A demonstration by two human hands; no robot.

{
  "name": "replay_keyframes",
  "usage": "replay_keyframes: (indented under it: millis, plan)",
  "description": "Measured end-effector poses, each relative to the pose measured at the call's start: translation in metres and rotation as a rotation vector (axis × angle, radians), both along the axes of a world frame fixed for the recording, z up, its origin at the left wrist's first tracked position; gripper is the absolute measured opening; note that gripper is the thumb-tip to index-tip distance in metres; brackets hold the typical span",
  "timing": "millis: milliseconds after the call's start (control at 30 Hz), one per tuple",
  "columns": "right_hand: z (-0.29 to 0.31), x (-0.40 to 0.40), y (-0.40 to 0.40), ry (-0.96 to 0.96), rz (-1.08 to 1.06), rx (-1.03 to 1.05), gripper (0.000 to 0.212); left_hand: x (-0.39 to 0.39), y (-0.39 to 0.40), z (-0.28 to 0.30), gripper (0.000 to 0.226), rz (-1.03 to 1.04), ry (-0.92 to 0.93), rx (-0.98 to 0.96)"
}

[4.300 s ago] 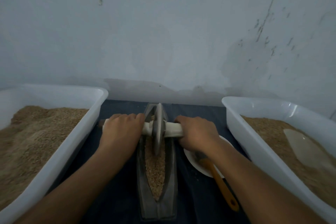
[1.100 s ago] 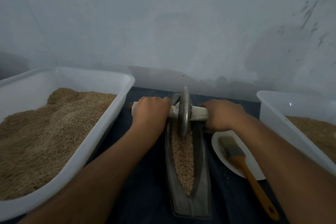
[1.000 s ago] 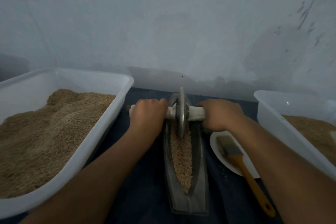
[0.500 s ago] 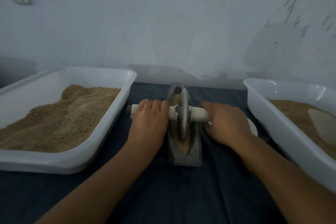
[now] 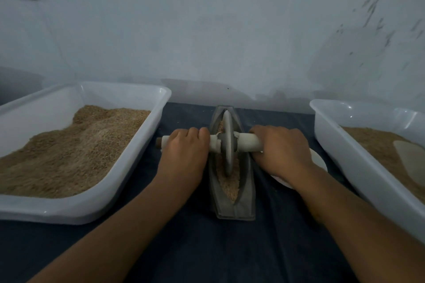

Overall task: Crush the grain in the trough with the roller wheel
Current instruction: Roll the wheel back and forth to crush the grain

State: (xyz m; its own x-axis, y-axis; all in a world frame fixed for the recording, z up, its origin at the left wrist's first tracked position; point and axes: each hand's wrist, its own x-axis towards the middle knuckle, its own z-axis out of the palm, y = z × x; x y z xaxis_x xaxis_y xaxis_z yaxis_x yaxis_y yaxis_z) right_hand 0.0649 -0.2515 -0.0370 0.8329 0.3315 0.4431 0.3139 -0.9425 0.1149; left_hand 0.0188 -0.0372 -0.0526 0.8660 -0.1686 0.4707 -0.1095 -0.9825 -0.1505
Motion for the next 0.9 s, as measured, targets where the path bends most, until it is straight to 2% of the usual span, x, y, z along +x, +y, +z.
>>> replay_keyframes:
  millis: [267, 433, 500, 600, 733, 900]
  plan:
    - [0.008, 0.051, 0.0, 0.242, -0.088, -0.012, 0.016, 0.053, -0.001, 0.013, 0.022, 0.05, -0.005, 0.105]
    - [0.025, 0.076, 0.006, 0.406, -0.083, -0.116, 0.021, 0.076, 0.002, 0.012, 0.047, 0.098, -0.001, 0.019]
    - [0.029, 0.081, 0.008, 0.405, -0.066, -0.167, 0.016, 0.082, 0.005, 0.012, 0.057, 0.087, 0.034, -0.031]
    - [0.03, 0.082, 0.01, 0.306, -0.03, -0.222, 0.011, 0.084, 0.009, 0.014, 0.062, 0.059, 0.094, -0.048]
    - [0.025, 0.069, 0.006, 0.308, -0.011, -0.141, 0.027, 0.075, 0.008, 0.016, 0.051, 0.04, 0.11, -0.067]
    - [0.013, 0.039, -0.004, 0.253, 0.001, -0.045, 0.031, 0.042, 0.003, 0.008, 0.036, -0.039, -0.041, -0.02]
